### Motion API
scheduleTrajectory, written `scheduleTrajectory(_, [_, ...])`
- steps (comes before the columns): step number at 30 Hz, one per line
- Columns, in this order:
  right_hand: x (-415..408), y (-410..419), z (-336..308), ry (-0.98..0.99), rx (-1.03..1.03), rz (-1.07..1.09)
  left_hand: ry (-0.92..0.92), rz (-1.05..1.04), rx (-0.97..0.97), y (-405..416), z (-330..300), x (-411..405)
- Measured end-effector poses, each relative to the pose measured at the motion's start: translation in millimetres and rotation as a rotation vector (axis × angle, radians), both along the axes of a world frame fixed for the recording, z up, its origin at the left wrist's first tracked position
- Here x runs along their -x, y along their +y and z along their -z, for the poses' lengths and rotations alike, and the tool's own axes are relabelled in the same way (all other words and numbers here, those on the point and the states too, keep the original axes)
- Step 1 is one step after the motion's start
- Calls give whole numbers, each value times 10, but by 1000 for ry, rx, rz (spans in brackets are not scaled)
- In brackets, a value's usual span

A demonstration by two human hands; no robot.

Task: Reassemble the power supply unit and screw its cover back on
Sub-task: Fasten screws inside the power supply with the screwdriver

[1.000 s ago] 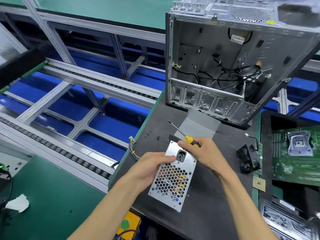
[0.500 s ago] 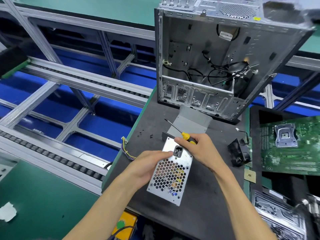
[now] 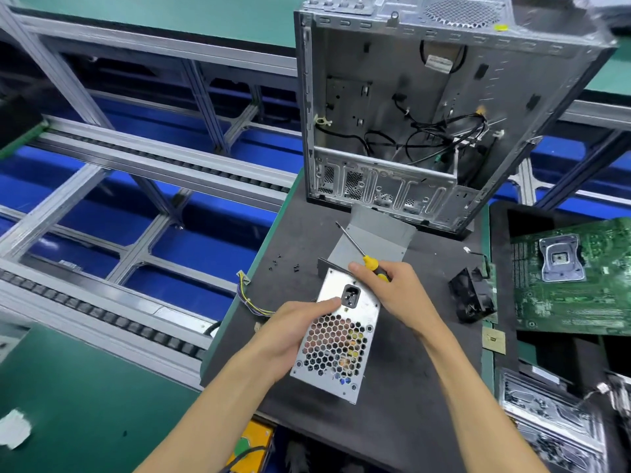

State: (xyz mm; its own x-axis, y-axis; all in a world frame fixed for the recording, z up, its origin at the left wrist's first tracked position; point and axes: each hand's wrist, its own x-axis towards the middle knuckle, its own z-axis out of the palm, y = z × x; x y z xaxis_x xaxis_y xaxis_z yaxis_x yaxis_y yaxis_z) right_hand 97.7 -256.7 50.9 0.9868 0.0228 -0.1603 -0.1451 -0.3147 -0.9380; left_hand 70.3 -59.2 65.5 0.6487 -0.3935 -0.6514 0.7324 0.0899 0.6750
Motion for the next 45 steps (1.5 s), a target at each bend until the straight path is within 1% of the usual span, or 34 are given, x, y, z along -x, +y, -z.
scheduleTrajectory(2, [-3,-11,17,60,-54,2,-3,-9,7,24,13,9])
scheduleTrajectory(4, [-12,-35,27,125,-121,-20,-5,26,20,57,-2,-6])
scheduleTrajectory(6, [-28,-67,33,156,-140,-41,-38,94,-66,88,-32,-55])
scheduleTrajectory(8, [-45,-112,39,152,-106,-48,-101,111,-252,133,-42,-131])
scheduleTrajectory(11, [-64,-180,56,151,-81,-56,-259,-69,-491,289,61,-308])
scheduleTrajectory(13, [-71,-213,67,177,-88,-57,-387,-163,-707,426,209,-450])
scheduleTrajectory(16, [-77,-225,70,193,-90,-56,-501,-152,-1016,583,453,-653])
scheduleTrajectory(18, [-87,-230,72,201,-88,-63,-547,-106,-1143,638,599,-754])
scheduleTrajectory(20, [-94,-239,76,204,-95,-77,-552,-79,-1208,666,738,-850])
scheduleTrajectory(24, [-104,-259,86,203,-101,-92,-548,-32,-1255,633,894,-979])
scheduleTrajectory(28, [-104,-272,84,199,-89,-107,-591,-46,-1297,592,968,-1039])
scheduleTrajectory(33, [-109,-274,70,189,-84,-118,-601,-48,-1324,587,1010,-1074])
scheduleTrajectory(35, [-103,-279,67,187,-72,-128,-611,-42,-1310,572,954,-1066])
scheduleTrajectory(36, [-98,-282,63,186,-65,-132,-631,-54,-1267,552,898,-1054])
scheduleTrajectory(37, [-92,-286,60,183,-60,-133,-651,-92,-1171,512,823,-1042])
scheduleTrajectory(38, [-86,-290,52,177,-54,-133,-652,-152,-1015,450,728,-1027])
scheduleTrajectory(40, [-77,-294,34,167,-37,-135,-597,-248,-616,285,475,-988])
scheduleTrajectory(42, [-68,-302,19,163,-25,-131,-540,-268,-271,118,215,-945])
scheduleTrajectory(44, [-59,-313,1,168,-13,-129,-500,-254,-54,13,3,-923])
scheduleTrajectory(45, [-54,-320,-6,170,-9,-129,-499,-249,9,-15,-76,-924])
